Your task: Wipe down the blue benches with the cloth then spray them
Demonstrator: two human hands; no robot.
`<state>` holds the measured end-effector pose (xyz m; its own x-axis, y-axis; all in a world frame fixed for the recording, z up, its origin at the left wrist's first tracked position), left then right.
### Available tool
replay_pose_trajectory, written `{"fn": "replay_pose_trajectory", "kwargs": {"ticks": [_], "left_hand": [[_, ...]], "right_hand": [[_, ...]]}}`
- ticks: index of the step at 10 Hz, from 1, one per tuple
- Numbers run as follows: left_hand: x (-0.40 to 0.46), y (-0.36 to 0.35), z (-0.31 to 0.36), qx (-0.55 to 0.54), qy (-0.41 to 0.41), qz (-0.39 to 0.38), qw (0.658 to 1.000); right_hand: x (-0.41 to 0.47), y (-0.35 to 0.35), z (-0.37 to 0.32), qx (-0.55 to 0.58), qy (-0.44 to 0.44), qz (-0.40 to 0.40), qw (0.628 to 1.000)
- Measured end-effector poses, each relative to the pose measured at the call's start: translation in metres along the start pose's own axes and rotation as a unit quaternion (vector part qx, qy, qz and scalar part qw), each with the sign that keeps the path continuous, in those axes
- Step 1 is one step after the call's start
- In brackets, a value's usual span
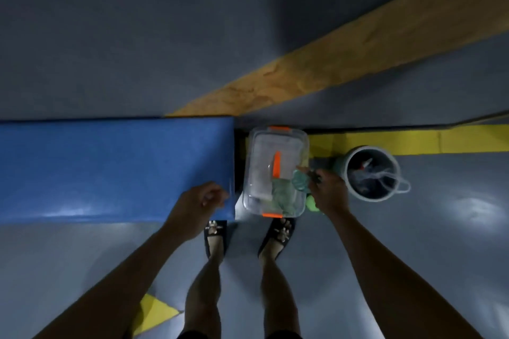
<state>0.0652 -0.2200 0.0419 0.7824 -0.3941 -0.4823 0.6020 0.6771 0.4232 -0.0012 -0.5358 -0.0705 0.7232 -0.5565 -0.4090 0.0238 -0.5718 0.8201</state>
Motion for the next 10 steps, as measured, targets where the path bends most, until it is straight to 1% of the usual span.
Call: {"fn": "replay_pose_trajectory", "kwargs": {"ticks": [1,2,3,4,5,6,7,8,9,10], "left_hand": [[0.022,-0.024,-0.038,-0.011,0.019,0.006,1.000],[0.041,-0.045,-0.069,0.001,0.029,0.006,1.000],[0.055,-0.062,-0.092,-0.004,0.042,0.007,0.999],[0.063,-0.073,-0.107,0.000,0.044,0.006,0.999],[0.069,-0.081,-0.120,-0.006,0.044,0.000,0.999],[0.073,-0.086,-0.128,-0.001,0.046,-0.006,0.999],[0.073,-0.086,-0.126,-0.003,0.051,-0.003,0.999],[0.066,-0.082,-0.113,-0.006,0.046,-0.005,0.999],[0.060,-0.065,-0.090,-0.012,0.031,0.006,0.999],[0.044,-0.037,-0.048,-0.024,0.012,0.034,0.999]], "right_hand": [[0.037,-0.054,0.025,0.005,-0.022,-0.037,0.999],[0.065,-0.100,0.043,0.013,-0.035,-0.081,0.996],[0.087,-0.137,0.060,0.020,-0.034,-0.089,0.995],[0.103,-0.164,0.073,-0.002,-0.029,-0.085,0.996],[0.111,-0.176,0.078,-0.008,-0.017,-0.068,0.998],[0.113,-0.176,0.072,0.003,0.008,-0.040,0.999],[0.112,-0.171,0.069,0.002,0.001,-0.046,0.999],[0.101,-0.154,0.066,0.011,-0.019,-0.091,0.996],[0.089,-0.119,0.044,0.039,-0.021,-0.117,0.992],[0.064,-0.069,0.005,0.085,-0.008,-0.121,0.989]]}}
Point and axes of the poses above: each hand's wrist, its own x-axis towards the middle knuckle, its own y-axis out of the back of the hand, z = x × y, the point moved 4 cm from there along x, towards the middle knuckle, and after that the axes turned 11 degrees about -y, right-handed, at the moved point
